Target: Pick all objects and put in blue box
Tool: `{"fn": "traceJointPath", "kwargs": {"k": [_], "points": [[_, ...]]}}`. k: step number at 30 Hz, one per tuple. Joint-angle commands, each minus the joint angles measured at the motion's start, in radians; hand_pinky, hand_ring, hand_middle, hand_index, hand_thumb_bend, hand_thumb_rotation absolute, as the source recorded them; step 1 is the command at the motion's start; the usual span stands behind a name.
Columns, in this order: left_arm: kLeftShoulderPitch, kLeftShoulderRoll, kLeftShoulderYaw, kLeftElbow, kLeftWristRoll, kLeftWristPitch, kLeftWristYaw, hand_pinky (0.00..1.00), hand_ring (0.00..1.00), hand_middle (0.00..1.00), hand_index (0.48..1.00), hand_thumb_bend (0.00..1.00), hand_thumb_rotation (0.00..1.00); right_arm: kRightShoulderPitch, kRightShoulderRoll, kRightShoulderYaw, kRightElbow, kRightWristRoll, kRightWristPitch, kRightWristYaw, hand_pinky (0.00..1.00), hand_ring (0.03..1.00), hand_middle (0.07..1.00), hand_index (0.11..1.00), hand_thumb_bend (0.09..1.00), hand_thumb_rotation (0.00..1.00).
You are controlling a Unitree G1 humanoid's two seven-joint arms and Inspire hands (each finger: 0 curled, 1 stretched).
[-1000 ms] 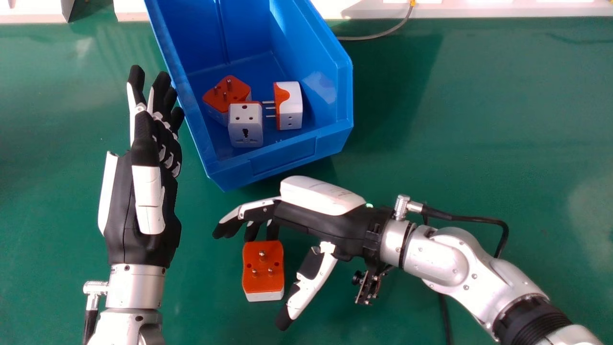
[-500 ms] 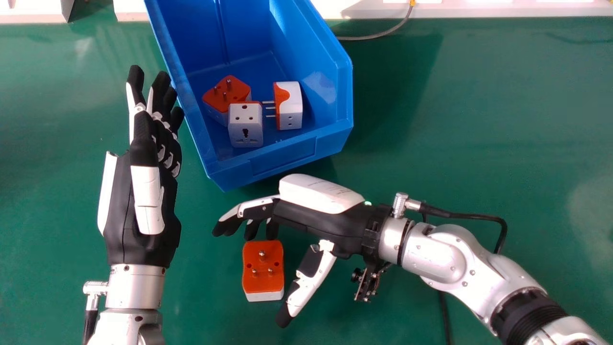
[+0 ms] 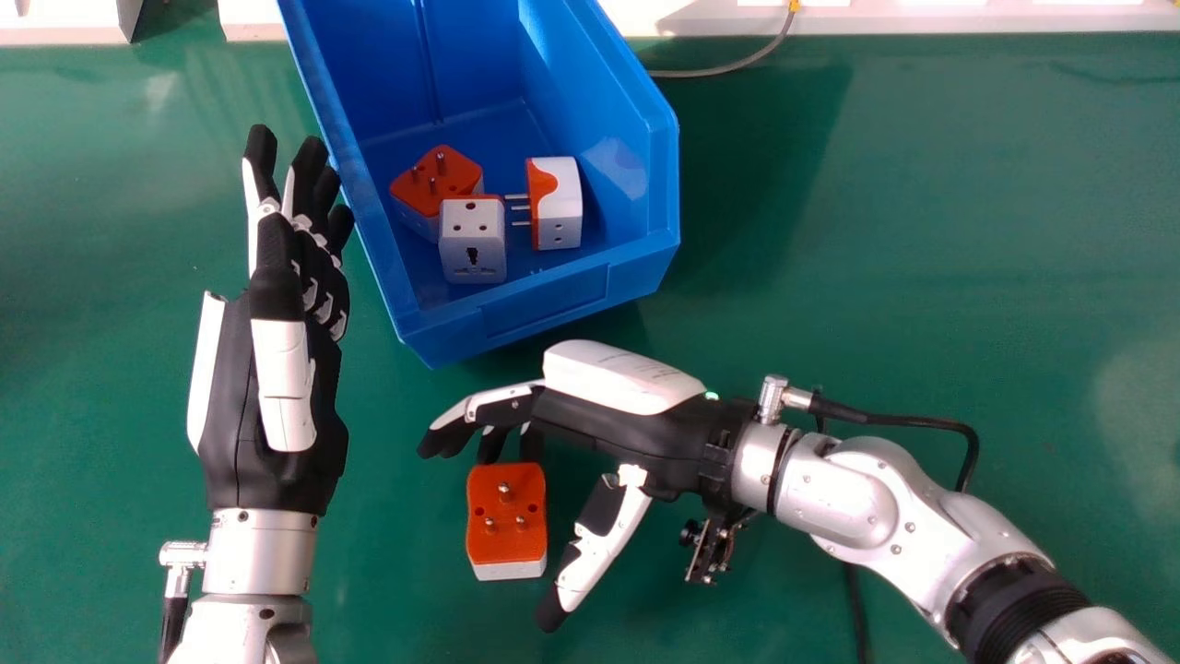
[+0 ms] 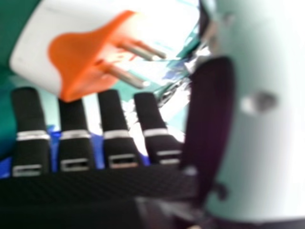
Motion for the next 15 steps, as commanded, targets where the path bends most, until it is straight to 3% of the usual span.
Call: {"fn": "traceJointPath", "kwargs": {"k": [1,15], "points": [[0.002,0.006,0.002,-0.024,0.001,-0.026,-0.010,1.00,1.00,1.00,1.000,0.88,1.00,-0.029,0.006,-0.001,0.009,0.005,-0.027,-0.018,0.59,0.699,0.774,0.774,0.991,0.22],[0.002,0.006,-0.001,-0.026,0.003,-0.027,-0.011,1.00,1.00,1.00,1.000,0.88,1.00,-0.035,0.014,0.011,0.044,-0.024,-0.031,-0.066,0.59,0.700,0.776,0.775,0.989,0.22]]}}
